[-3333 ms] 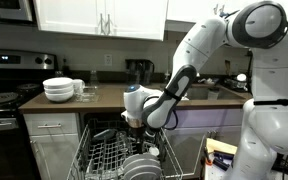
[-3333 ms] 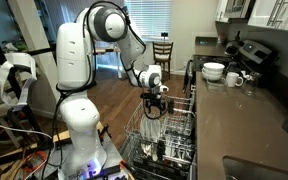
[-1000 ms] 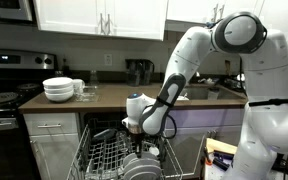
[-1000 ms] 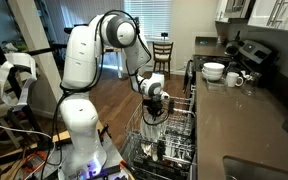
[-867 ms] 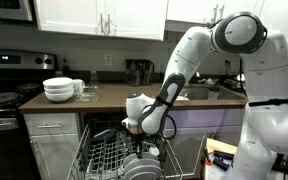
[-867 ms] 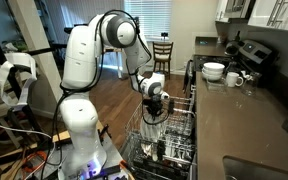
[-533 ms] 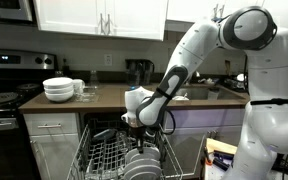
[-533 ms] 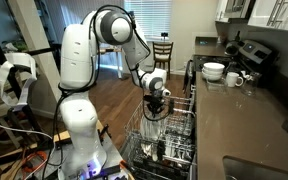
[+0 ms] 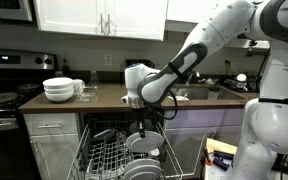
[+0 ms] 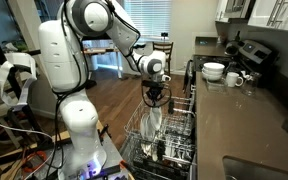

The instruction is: Take a plate out of the dishwasher and put it on the counter

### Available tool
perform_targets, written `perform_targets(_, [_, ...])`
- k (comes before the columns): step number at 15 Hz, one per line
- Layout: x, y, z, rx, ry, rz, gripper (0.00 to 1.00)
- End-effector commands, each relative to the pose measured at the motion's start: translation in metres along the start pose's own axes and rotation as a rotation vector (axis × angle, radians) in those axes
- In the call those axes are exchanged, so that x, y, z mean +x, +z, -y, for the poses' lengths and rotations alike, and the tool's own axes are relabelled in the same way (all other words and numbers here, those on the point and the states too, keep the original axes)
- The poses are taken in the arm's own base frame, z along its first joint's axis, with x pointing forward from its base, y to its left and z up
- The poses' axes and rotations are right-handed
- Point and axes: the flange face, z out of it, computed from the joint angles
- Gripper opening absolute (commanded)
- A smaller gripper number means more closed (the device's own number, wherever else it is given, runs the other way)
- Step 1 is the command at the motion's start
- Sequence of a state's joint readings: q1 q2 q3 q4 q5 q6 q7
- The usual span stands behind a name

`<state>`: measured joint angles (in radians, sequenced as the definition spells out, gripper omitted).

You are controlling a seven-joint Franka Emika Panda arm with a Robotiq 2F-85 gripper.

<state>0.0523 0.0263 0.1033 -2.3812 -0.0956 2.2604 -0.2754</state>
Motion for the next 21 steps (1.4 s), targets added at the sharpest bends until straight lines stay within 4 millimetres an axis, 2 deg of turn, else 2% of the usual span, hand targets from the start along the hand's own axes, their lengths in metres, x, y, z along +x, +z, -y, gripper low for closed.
perform_targets(1, [-0.011, -0.056, 0.016, -0.096, -0.029, -0.033, 0.03])
perform_targets(5, [-0.014, -0.085, 0.027, -0.196, -0.068, -0.065, 0.03])
perform_targets(13, [-0.01, -0.092, 0.028, -0.397, -0.055, -0.062, 0.03])
perform_targets(21, [-0.011, -0.111, 0.04, -0.528, -0.016, -0.072, 0.03])
